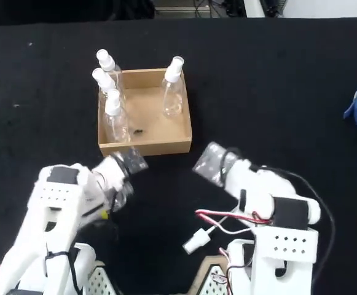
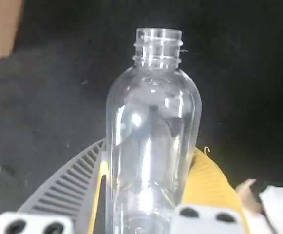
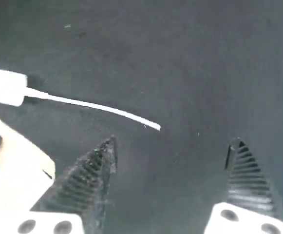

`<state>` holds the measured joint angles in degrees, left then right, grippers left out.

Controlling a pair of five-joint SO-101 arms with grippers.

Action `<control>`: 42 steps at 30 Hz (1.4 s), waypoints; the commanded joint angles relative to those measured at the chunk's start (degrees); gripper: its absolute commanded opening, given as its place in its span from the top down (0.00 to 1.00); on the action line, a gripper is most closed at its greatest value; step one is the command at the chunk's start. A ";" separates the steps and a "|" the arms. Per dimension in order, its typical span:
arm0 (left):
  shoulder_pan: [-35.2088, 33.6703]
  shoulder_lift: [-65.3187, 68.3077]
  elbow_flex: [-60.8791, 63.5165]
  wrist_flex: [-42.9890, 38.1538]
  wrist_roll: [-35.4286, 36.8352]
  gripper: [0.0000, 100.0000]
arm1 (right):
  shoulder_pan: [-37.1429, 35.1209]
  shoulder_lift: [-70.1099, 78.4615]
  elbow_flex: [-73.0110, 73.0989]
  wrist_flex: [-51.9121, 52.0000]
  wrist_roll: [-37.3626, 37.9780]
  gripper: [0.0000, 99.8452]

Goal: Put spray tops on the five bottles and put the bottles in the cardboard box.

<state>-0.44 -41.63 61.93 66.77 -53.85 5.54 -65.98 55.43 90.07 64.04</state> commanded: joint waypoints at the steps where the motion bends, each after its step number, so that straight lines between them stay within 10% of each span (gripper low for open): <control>1: -7.16 0.09 -9.54 2.11 14.59 0.97 | -3.78 6.02 -5.76 0.88 5.54 0.68; 13: -18.77 0.00 -13.67 0.09 30.24 0.97 | -17.05 25.54 -8.48 7.03 26.90 0.67; 29: -19.38 -0.53 -14.20 0.26 34.46 0.97 | -44.84 9.89 17.27 -8.26 13.80 0.68; 42: -19.38 -0.53 -14.02 0.53 34.46 0.97 | -49.14 25.63 17.19 -11.60 16.35 0.71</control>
<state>-19.16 -41.54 51.03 67.82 -20.18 -42.64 -45.49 71.69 78.46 78.55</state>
